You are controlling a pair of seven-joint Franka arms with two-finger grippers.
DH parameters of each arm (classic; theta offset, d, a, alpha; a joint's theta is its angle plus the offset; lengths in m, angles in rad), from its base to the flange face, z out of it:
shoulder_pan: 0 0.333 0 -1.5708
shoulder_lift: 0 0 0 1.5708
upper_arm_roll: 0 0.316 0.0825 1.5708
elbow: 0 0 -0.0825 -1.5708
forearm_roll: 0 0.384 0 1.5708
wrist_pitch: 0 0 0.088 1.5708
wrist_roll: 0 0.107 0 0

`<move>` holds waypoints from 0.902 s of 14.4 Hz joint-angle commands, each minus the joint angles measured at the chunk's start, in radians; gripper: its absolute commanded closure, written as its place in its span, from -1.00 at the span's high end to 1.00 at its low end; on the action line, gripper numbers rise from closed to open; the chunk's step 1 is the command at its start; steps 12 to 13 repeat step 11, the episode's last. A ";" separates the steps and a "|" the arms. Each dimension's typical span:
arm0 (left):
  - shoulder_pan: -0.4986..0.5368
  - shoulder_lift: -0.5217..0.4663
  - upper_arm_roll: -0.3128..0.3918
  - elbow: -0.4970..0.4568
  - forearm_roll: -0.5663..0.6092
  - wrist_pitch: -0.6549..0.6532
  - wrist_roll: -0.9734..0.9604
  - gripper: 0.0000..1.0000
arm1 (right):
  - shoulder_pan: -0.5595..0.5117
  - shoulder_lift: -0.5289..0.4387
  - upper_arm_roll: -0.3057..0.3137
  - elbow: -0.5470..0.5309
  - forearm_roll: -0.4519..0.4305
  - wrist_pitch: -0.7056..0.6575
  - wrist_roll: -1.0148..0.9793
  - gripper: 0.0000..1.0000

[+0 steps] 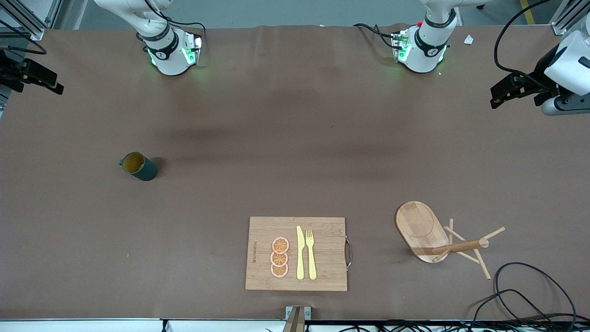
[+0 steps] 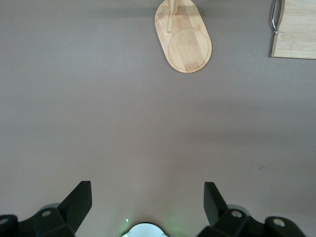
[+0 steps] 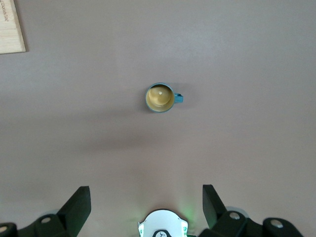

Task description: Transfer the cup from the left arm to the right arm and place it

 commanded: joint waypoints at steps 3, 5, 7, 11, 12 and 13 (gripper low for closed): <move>0.002 0.010 -0.001 0.024 0.012 -0.010 0.022 1.00 | -0.003 -0.025 -0.001 -0.035 0.004 0.022 0.016 1.00; 0.003 0.010 -0.001 0.024 0.012 -0.010 0.022 1.00 | -0.003 -0.025 -0.001 -0.035 0.006 0.025 0.016 1.00; 0.003 0.010 -0.001 0.024 0.012 -0.010 0.022 1.00 | -0.003 -0.025 -0.001 -0.035 0.010 0.026 0.017 1.00; 0.002 0.010 -0.001 0.024 0.012 -0.010 0.022 1.00 | -0.003 -0.025 -0.001 -0.035 0.013 0.026 0.017 1.00; 0.002 0.010 -0.001 0.024 0.012 -0.010 0.022 1.00 | -0.003 -0.025 -0.001 -0.035 0.013 0.026 0.017 1.00; 0.002 0.010 -0.001 0.024 0.012 -0.010 0.022 1.00 | -0.003 -0.025 -0.001 -0.035 0.013 0.026 0.017 1.00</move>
